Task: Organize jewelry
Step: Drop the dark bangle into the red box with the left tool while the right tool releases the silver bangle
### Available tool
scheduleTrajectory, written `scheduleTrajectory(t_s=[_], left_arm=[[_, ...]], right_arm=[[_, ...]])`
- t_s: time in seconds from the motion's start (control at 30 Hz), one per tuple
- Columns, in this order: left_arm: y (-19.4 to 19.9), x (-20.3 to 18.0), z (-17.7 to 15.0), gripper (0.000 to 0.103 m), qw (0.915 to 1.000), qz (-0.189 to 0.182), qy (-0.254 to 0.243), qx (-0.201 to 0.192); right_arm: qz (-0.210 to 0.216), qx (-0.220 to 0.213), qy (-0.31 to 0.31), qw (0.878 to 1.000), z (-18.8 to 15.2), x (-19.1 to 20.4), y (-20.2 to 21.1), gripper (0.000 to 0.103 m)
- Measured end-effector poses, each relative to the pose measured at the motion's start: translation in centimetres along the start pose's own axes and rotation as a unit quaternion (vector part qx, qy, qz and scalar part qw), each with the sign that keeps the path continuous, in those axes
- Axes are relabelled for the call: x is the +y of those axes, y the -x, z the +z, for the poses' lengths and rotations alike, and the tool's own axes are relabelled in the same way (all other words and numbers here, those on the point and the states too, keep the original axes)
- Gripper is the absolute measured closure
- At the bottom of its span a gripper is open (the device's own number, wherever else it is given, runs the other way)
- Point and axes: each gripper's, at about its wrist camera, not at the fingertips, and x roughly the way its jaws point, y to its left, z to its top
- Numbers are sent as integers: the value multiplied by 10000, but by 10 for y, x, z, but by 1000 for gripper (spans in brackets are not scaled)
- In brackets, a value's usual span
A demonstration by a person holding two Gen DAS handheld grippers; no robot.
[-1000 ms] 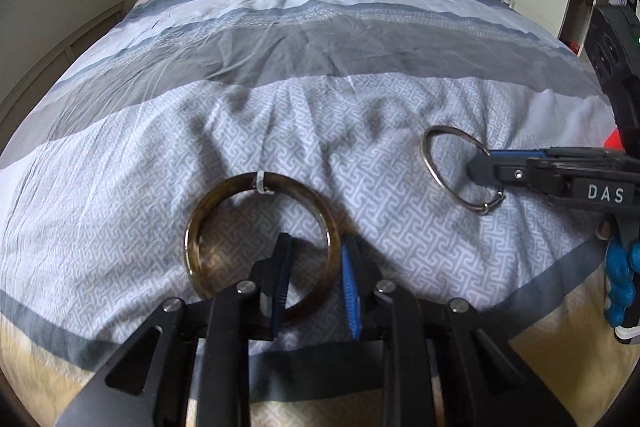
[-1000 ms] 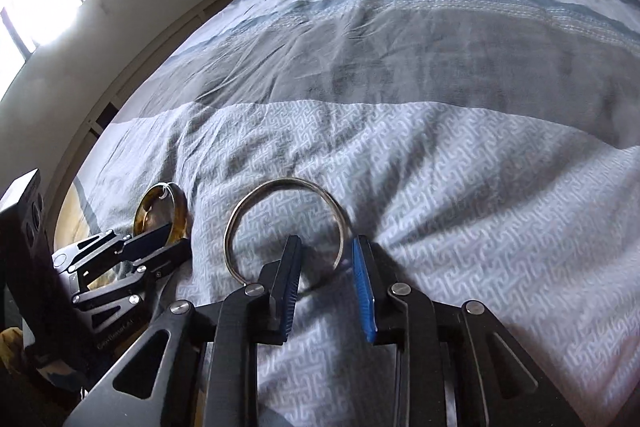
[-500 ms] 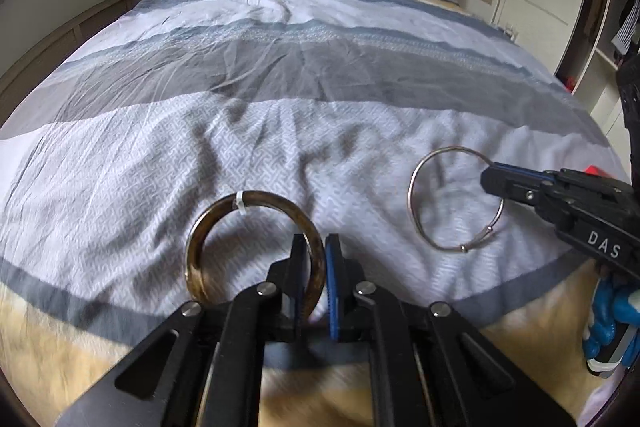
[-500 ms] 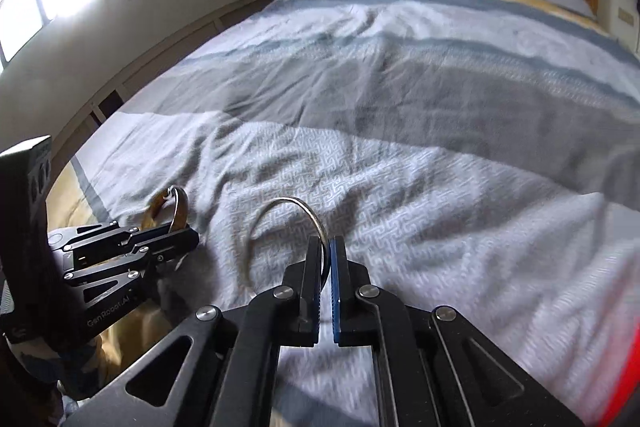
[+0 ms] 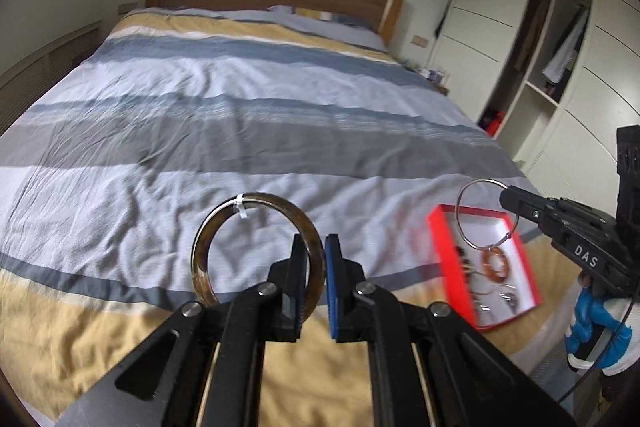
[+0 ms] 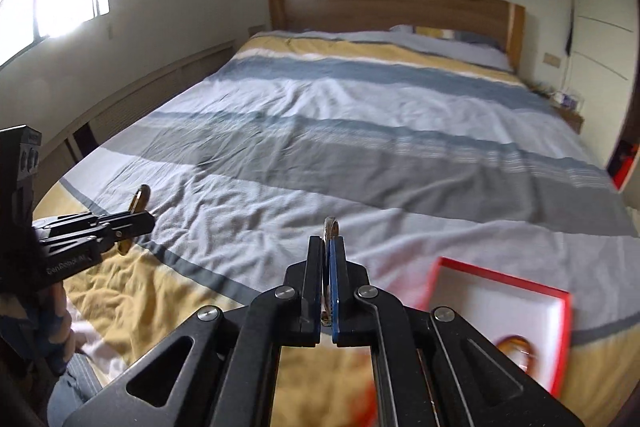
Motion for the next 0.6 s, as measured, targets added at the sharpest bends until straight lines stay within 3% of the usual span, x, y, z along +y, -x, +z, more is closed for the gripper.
scheduleTrajectory(t_s=[0.13,0.27,0.43,0.6], left_arm=[[2,-54,1,95,9991,-321,-258,53],[-17,-111,-1,95,9962,-624,-568,226],[-58,-172,-8,95,9904,-897,-928,504],[-111,-212,-13,95,9855,-946,-1159,799]], right_arm=[[-379,-79,-132,9992,-11,-46,43,100],[-654,-46,-317,9973,-27,-88,61,100],[-748,49,-546,9957,-45,-127,52,100],[-588,222,-790,9949,-61,-158,17,100]])
